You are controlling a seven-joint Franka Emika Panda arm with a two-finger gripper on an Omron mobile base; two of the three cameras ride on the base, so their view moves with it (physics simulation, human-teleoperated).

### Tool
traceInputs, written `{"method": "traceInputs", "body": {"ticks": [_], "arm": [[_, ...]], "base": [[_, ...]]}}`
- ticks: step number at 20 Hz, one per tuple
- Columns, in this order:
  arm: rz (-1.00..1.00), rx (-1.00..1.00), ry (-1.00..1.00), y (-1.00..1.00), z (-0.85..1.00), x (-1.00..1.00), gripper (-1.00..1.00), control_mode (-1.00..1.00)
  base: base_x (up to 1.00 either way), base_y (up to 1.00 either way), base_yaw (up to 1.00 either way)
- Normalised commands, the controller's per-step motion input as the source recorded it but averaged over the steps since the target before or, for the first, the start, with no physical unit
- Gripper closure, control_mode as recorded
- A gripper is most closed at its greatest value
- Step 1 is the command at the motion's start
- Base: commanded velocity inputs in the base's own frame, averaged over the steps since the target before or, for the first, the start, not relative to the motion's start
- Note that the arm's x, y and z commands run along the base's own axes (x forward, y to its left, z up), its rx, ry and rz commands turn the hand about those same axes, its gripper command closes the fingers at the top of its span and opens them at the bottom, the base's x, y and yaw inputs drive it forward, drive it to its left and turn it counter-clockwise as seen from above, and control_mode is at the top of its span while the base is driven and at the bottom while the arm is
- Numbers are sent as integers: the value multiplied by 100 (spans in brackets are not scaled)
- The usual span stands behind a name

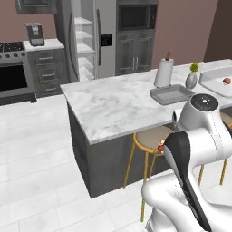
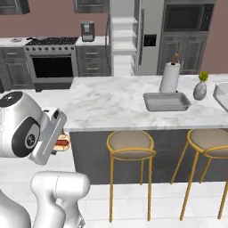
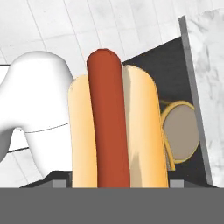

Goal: Place the cold items (onion and orange) from the fridge in one tupperware on the dining counter. Place the warm items (hot dog and kebab skewer) in the stove area in another tupperware.

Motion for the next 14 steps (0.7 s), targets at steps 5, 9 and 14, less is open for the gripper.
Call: {"method": "traceInputs", "body": {"ticks": [5,9,14], "arm": [[0,0,0,0,0,0,100,100],[0,0,0,0,0,0,100,100],[0,0,0,0,0,0,100,100]], "base": [[0,-100,0],[1,-100,0],[21,-79,2]]}}
